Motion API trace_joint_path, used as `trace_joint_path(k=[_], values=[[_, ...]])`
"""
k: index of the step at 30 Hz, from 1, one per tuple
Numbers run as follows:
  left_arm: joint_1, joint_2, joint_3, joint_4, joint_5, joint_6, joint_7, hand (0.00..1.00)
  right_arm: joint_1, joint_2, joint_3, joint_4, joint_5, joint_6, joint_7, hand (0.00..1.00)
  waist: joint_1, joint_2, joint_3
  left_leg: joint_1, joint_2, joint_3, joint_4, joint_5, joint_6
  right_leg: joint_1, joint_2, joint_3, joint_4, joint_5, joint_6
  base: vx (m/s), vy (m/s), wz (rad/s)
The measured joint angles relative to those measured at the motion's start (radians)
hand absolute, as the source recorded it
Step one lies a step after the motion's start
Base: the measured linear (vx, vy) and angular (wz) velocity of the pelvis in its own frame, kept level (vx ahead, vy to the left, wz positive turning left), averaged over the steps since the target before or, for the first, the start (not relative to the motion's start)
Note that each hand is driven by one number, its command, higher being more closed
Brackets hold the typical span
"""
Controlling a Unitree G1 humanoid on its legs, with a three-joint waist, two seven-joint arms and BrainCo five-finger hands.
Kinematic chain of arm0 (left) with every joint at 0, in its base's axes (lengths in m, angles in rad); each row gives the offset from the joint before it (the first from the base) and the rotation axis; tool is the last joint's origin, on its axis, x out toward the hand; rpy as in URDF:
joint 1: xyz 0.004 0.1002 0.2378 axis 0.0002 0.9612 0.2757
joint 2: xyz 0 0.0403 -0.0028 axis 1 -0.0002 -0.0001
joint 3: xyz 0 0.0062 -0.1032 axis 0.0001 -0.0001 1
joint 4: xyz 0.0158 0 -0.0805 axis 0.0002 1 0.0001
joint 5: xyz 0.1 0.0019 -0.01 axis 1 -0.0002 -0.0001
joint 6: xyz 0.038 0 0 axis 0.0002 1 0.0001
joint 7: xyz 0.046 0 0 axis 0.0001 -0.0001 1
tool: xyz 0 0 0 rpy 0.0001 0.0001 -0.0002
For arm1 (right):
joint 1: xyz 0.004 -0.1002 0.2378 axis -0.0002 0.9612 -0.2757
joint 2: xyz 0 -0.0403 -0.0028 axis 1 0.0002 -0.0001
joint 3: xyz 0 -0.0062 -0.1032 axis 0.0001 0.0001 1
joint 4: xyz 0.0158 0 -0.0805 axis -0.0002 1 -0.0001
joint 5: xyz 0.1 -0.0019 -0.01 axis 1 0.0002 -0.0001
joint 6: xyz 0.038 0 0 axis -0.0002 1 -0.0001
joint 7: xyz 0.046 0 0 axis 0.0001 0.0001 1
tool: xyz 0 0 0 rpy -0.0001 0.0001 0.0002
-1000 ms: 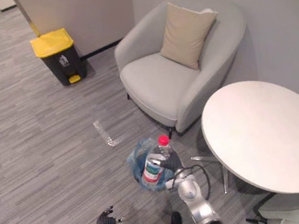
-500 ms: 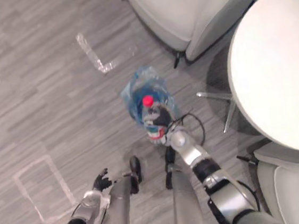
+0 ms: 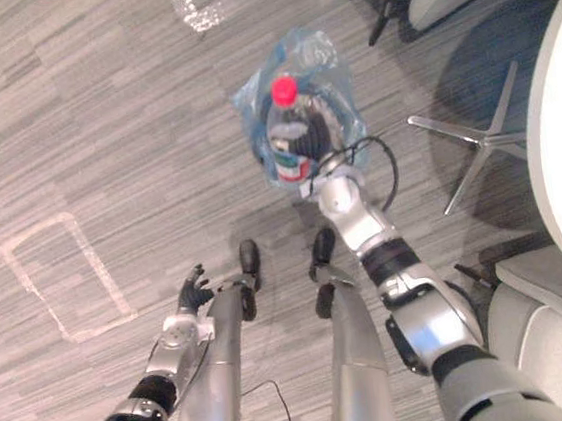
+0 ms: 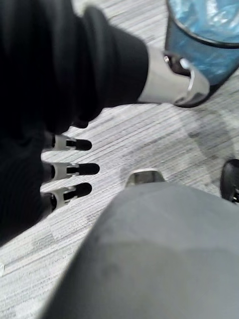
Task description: Gather rubbish on tea table into small bin, then transfer packed bag to large trash can.
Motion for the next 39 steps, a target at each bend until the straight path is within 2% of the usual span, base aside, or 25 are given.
trace_joint_path(k=[8,9,15,24,30,34,35,39], values=[[0.001,0.0,-0.002,0.0,-0.001,-0.015,0.001,0.0,-0.024,-0.013,-0.039,0.058,0.012,0.004,-0.045,1.0,0.005,-0.001,-0.001,-0.015,-0.012,-0.014,-0.016,0.009,-0.013,-0.021,-0.015,-0.018,0.018,-0.014,-0.004,0.03,0.012,0.09],[0.001,0.0,-0.003,0.0,-0.001,-0.016,0.001,0.0,-0.025,-0.019,-0.041,0.058,0.024,0.004,-0.052,0.0,0.005,-0.001,-0.002,-0.015,-0.012,-0.017,-0.019,0.011,-0.015,-0.021,-0.015,-0.021,0.018,-0.015,-0.005,0.02,0.009,0.07],[0.006,0.002,-0.013,0.0,-0.001,-0.018,0.002,0.0,-0.059,-0.033,-0.114,0.093,0.044,0.003,-0.076,0.0,0.006,0.0,-0.003,-0.016,-0.019,-0.029,-0.04,0.028,-0.024,-0.022,-0.024,-0.037,0.018,-0.02,-0.013,0.01,0.002,0.11],[0.009,0.013,-0.025,0.001,-0.01,-0.024,0.001,0.0,-0.054,-0.029,-0.104,0.114,0.027,0.004,-0.083,0.0,0.005,-0.001,-0.005,-0.027,-0.011,-0.013,-0.034,0.03,-0.023,-0.027,-0.029,-0.042,0.019,-0.02,-0.013,0.0,0.004,0.01],[0.007,0.021,-0.04,0.001,-0.009,-0.024,0.001,0.0,-0.001,-0.023,-0.02,0.116,-0.101,0.01,-0.058,0.0,0.001,-0.001,-0.005,-0.026,-0.005,-0.005,-0.034,0.029,-0.023,-0.027,-0.028,-0.041,0.019,-0.02,-0.013,0.0,0.0,0.0],[-0.024,0.021,-0.04,0.014,-0.009,-0.015,0.001,0.0,0.034,0.031,0.057,0.194,-0.172,0.016,-0.027,0.0,-0.004,-0.007,-0.01,-0.035,0.008,0.014,-0.033,0.028,-0.021,-0.036,-0.027,-0.041,0.02,-0.02,-0.013,0.0,0.0,0.0],[-0.039,0.015,-0.041,0.023,-0.009,-0.013,0.0,0.0,0.039,0.054,0.09,0.24,-0.211,0.024,-0.013,0.0,-0.006,-0.016,-0.021,-0.054,0.018,0.027,-0.031,0.029,-0.02,-0.055,-0.027,-0.041,0.022,-0.02,-0.013,0.0,0.0,0.0],[-0.089,-0.017,-0.041,0.031,-0.009,-0.01,0.0,0.0,0.038,0.117,0.105,0.33,-0.271,0.041,0.015,0.0,-0.007,-0.016,-0.021,-0.093,0.02,0.023,-0.011,0.03,-0.019,-0.088,-0.027,-0.044,0.033,-0.02,-0.013,0.0,0.0,0.0]])
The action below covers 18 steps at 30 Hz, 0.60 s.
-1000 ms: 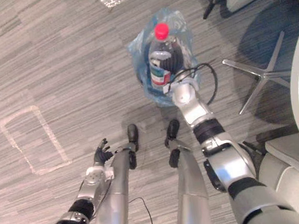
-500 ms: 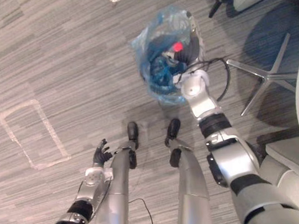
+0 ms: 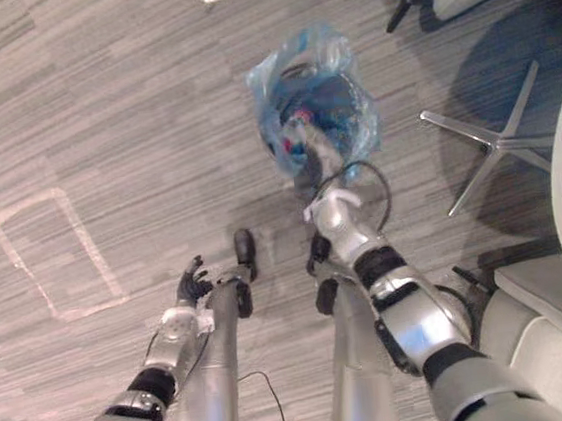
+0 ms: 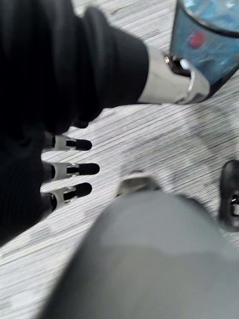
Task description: Gather rubbish on tea table into small bin, then transfer packed bag to large trash can.
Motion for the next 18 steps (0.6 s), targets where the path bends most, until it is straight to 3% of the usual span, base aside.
trace_joint_path(k=[7,8,12,18], values=[[-0.031,-0.022,0.005,0.008,-0.003,-0.003,0.003,0.0,-0.024,0.048,-0.03,0.11,-0.044,0.043,0.012,0.0,0.0,0.0,-0.005,-0.055,-0.002,-0.011,0.003,0.006,0.001,-0.056,-0.001,0.0,0.018,-0.001,-0.001,0.0,-0.002,0.04],[-0.049,-0.024,0.013,0.013,-0.007,-0.001,0.005,0.0,-0.032,0.051,-0.056,0.127,-0.044,0.051,0.011,1.0,0.0,0.0,-0.005,-0.074,-0.005,-0.017,-0.002,0.011,0.004,-0.077,-0.003,-0.001,0.021,-0.001,-0.001,-0.01,-0.013,0.13],[-0.066,-0.029,0.041,0.004,-0.03,-0.005,0.019,0.0,-0.049,0.044,-0.105,0.177,-0.038,0.077,0.011,1.0,0.002,0.0,-0.005,-0.117,-0.018,-0.029,-0.019,0.04,-0.012,-0.132,-0.019,-0.01,0.05,-0.007,-0.009,-0.01,-0.019,0.21],[-0.065,-0.025,0.04,-0.006,-0.04,-0.009,0.019,0.0,-0.06,0.027,-0.109,0.179,0.022,0.07,0.007,1.0,0.008,0.0,-0.005,-0.128,-0.022,-0.047,-0.023,0.046,-0.01,-0.144,-0.021,-0.013,0.071,-0.025,-0.012,0.0,-0.023,0.13]])
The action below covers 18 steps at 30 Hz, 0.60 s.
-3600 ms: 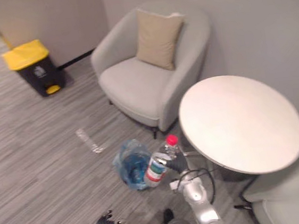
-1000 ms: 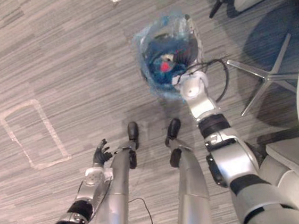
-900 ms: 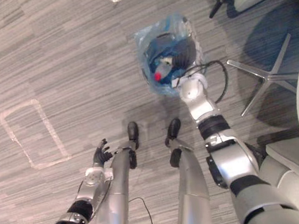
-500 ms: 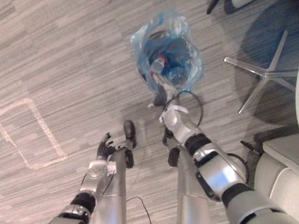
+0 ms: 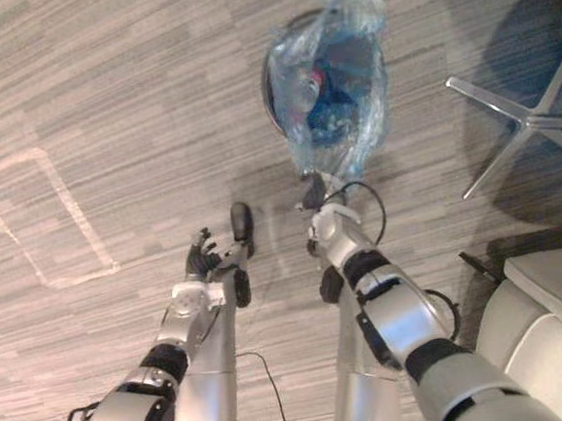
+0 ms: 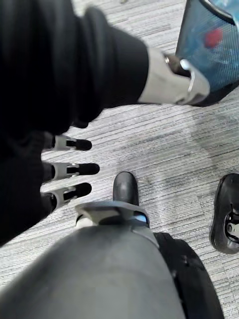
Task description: Gather rubbish on tea table into small bin, then transfer packed bag to large trash can.
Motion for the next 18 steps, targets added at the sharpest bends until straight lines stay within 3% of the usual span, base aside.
trace_joint_path(k=[13,18], values=[[0.001,0.003,0.002,-0.007,-0.02,0.007,0.0,0.0,0.069,-0.012,0.006,-0.202,0.055,-0.021,-0.029,1.0,0.003,0.0,0.0,0.005,0.018,0.003,0.02,0.003,-0.006,0.017,0.01,-0.01,0.0,-0.001,-0.002,0.0,-0.006,-0.01],[0.059,-0.015,0.003,-0.03,-0.019,0.026,0.0,0.0,0.189,0.003,0.005,-0.393,0.097,-0.033,-0.048,1.0,-0.003,-0.003,-0.004,0.1,0.037,0.007,0.02,-0.013,0.004,0.123,0.032,-0.009,-0.032,0.0,-0.004,-0.02,-0.015,-0.1]])
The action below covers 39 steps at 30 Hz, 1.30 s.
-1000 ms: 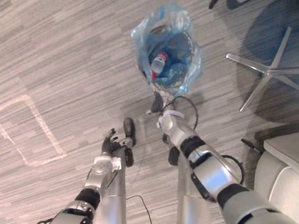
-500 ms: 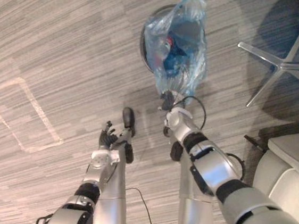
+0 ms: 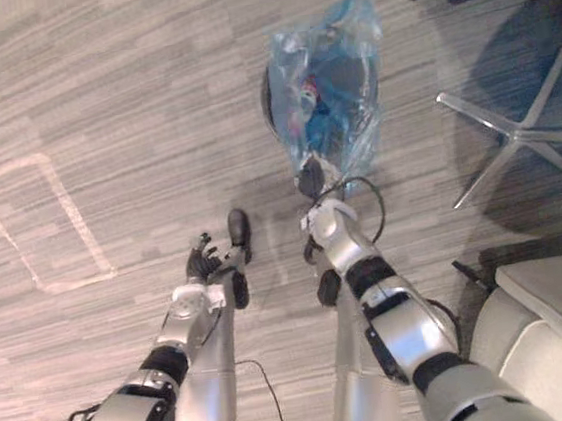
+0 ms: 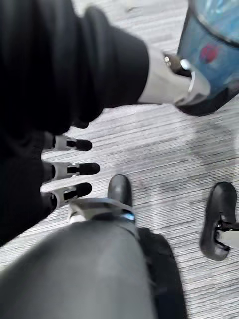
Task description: Gather rubbish on tea table into small bin, then transfer packed bag to large trash can.
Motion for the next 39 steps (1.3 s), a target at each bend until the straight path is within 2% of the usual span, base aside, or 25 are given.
trace_joint_path(k=[5,8,16,18,19,21,24,29,31,34,35,37,39], values=[[0.055,-0.005,0.026,-0.016,0.003,0.008,0.0,0.0,0.096,0.03,-0.001,-0.117,0.052,-0.01,-0.005,1.0,-0.007,-0.009,-0.013,0.085,0.031,0.043,-0.044,0.008,-0.009,0.077,0.01,-0.005,-0.04,0.003,-0.004,-0.01,-0.027,-0.01],[0.086,-0.007,0.026,-0.019,0.017,0.011,-0.001,0.0,0.152,0.047,-0.026,-0.202,0.079,-0.013,-0.002,1.0,-0.015,-0.012,-0.016,0.164,0.033,0.043,-0.074,0.013,-0.019,0.158,0.019,-0.009,-0.072,0.007,-0.006,0.05,-0.019,0.0],[0.154,-0.012,0.021,-0.023,0.05,0.03,-0.018,0.0,0.304,0.09,-0.023,-0.363,0.116,-0.018,0.045,1.0,-0.032,-0.053,-0.055,0.388,0.038,0.07,-0.186,0.02,-0.027,0.373,0.049,0.001,-0.204,0.027,0.01,0.09,-0.008,-0.07],[0.183,-0.01,0.0,-0.022,0.06,0.033,-0.024,0.0,0.345,0.097,-0.014,-0.399,0.133,-0.019,0.062,1.0,-0.042,-0.056,-0.092,0.445,0.037,0.075,-0.232,0.028,-0.027,0.429,0.058,0.004,-0.254,0.038,0.016,0.12,-0.022,-0.07],[0.206,-0.003,-0.029,-0.011,0.061,0.034,-0.027,0.0,0.375,0.097,0.004,-0.437,0.155,-0.029,0.081,1.0,-0.048,-0.063,-0.122,0.518,0.03,0.086,-0.295,0.043,-0.029,0.489,0.064,0.014,-0.301,0.048,0.022,0.13,-0.025,-0.08],[0.217,0.005,-0.051,0.006,0.061,0.035,-0.03,0.0,0.385,0.097,0.008,-0.453,0.16,-0.038,0.088,1.0,-0.049,-0.071,-0.142,0.565,0.025,0.098,-0.337,0.052,-0.03,0.521,0.068,0.027,-0.327,0.054,0.026,0.11,-0.027,-0.15],[0.234,0.018,-0.089,0.063,0.078,0.045,-0.043,0.0,0.394,0.088,0.01,-0.469,0.195,-0.065,0.116,1.0,-0.057,-0.071,-0.2,0.666,0.013,0.098,-0.45,0.086,-0.028,0.609,0.085,0.045,-0.431,0.093,0.034,0.12,-0.025,-0.17],[0.264,0.045,-0.1,0.095,0.081,0.05,-0.051,0.0,0.411,0.056,0.018,-0.517,0.234,-0.073,0.163,1.0,-0.069,-0.078,-0.238,0.79,0.009,0.121,-0.529,0.096,-0.028,0.75,0.11,0.083,-0.586,0.163,0.047,0.08,0.035,-0.21],[0.273,0.055,-0.101,0.094,0.082,0.052,-0.062,0.0,0.427,0.05,0.018,-0.551,0.24,-0.083,0.183,1.0,-0.082,-0.077,-0.244,0.828,-0.004,0.122,-0.535,0.096,-0.028,0.796,0.109,0.093,-0.623,0.178,0.056,0.05,0.053,-0.14],[0.289,0.075,-0.111,0.091,0.097,0.054,-0.066,0.0,0.457,0.049,0.031,-0.552,0.262,-0.094,0.224,1.0,-0.103,-0.077,-0.293,0.869,-0.014,0.126,-0.564,0.096,-0.028,0.844,0.11,0.11,-0.681,0.207,0.064,0.02,0.052,-0.12],[0.292,0.087,-0.131,0.066,0.097,0.058,-0.068,0.0,0.462,0.041,0.045,-0.552,0.275,-0.094,0.237,1.0,-0.105,-0.078,-0.299,0.885,-0.016,0.128,-0.569,0.096,-0.027,0.863,0.108,0.117,-0.699,0.217,0.066,-0.01,0.043,-0.11],[0.321,0.118,-0.149,-0.092,0.097,0.074,-0.073,0.0,0.463,0.001,0.078,-0.56,0.29,-0.094,0.268,1.0,-0.104,-0.079,-0.315,0.903,-0.019,0.134,-0.588,0.099,-0.022,0.882,0.105,0.132,-0.726,0.233,0.072,-0.03,0.029,-0.13],[0.365,0.182,-0.186,-0.298,0.076,-0.011,-0.091,0.0,0.486,-0.057,0.092,-0.62,0.314,-0.103,0.285,1.0,-0.099,-0.078,-0.324,0.918,-0.023,0.138,-0.597,0.101,-0.02,0.892,0.103,0.138,-0.731,0.237,0.072,-0.03,0.021,-0.08]])
